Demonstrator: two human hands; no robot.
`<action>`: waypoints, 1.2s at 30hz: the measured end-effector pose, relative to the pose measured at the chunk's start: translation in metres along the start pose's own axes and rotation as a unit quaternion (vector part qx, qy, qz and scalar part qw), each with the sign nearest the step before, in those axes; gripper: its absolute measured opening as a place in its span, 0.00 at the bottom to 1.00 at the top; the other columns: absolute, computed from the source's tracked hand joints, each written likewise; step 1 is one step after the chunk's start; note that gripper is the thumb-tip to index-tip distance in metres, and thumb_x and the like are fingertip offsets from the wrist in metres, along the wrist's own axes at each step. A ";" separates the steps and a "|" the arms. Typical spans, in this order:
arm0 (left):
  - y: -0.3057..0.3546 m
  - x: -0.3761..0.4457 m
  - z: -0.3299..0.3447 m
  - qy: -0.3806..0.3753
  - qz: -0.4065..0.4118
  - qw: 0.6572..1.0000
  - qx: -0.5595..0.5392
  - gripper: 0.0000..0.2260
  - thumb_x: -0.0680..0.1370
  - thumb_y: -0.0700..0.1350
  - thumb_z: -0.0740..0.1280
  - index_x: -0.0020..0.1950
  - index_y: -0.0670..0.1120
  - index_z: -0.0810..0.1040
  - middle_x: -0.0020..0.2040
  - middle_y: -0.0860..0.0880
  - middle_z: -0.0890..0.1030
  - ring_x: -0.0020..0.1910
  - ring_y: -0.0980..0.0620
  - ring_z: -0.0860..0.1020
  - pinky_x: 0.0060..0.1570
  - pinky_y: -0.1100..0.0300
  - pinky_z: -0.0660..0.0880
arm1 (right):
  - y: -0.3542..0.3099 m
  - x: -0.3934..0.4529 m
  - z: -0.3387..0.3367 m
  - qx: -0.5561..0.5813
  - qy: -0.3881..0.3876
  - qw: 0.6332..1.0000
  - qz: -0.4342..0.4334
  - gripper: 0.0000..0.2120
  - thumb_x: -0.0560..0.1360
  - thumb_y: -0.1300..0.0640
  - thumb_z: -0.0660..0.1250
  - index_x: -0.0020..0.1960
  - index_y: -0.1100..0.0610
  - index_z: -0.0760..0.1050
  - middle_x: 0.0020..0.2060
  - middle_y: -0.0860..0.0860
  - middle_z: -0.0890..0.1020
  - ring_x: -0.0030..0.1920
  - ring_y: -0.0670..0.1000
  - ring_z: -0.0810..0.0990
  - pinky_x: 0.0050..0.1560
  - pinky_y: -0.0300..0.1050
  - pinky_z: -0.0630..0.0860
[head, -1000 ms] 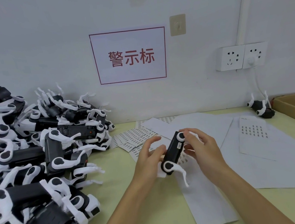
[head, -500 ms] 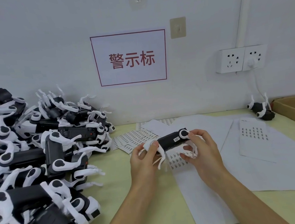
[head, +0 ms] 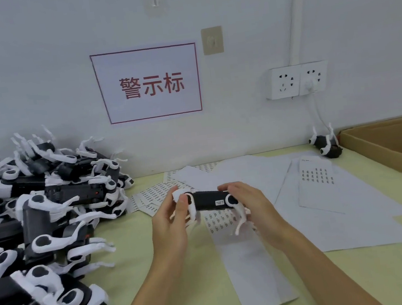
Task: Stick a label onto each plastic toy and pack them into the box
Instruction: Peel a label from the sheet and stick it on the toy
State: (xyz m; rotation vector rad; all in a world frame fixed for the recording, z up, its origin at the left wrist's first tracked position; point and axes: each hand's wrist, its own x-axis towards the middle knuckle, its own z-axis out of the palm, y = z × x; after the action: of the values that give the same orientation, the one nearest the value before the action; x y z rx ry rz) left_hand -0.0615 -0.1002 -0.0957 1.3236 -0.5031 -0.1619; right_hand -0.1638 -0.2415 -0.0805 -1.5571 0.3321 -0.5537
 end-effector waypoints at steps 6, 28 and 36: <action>-0.002 -0.009 0.012 -0.064 0.066 0.990 0.105 0.25 0.78 0.58 0.59 0.73 0.49 0.72 0.64 0.55 0.79 0.66 0.56 0.76 0.69 0.42 0.70 | -0.013 -0.005 -0.022 -0.177 -0.087 0.980 0.006 0.09 0.77 0.50 0.67 0.52 0.52 0.83 0.43 0.50 0.84 0.42 0.47 0.82 0.52 0.46 0.77; -0.056 -0.007 0.318 -0.348 0.132 0.822 0.432 0.19 0.83 0.51 0.58 0.73 0.49 0.69 0.74 0.50 0.69 0.69 0.46 0.70 0.64 0.51 0.70 | -0.092 -0.098 -0.401 0.223 0.342 0.913 0.016 0.14 0.78 0.51 0.61 0.59 0.59 0.73 0.41 0.57 0.78 0.42 0.59 0.77 0.51 0.56 0.80; -0.083 -0.026 0.391 -0.359 0.192 0.757 0.512 0.15 0.81 0.50 0.55 0.65 0.49 0.71 0.63 0.50 0.74 0.64 0.48 0.69 0.60 0.53 0.67 | -0.074 -0.106 -0.551 0.105 0.482 0.851 0.181 0.10 0.77 0.54 0.60 0.56 0.58 0.69 0.44 0.55 0.74 0.39 0.52 0.72 0.50 0.53 0.81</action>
State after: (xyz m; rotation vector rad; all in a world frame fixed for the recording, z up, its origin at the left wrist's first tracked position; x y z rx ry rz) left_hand -0.2423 -0.4564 -0.1209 2.1755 -1.6859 -0.0291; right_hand -0.5560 -0.6460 -0.0254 -0.8571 1.2581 -1.0057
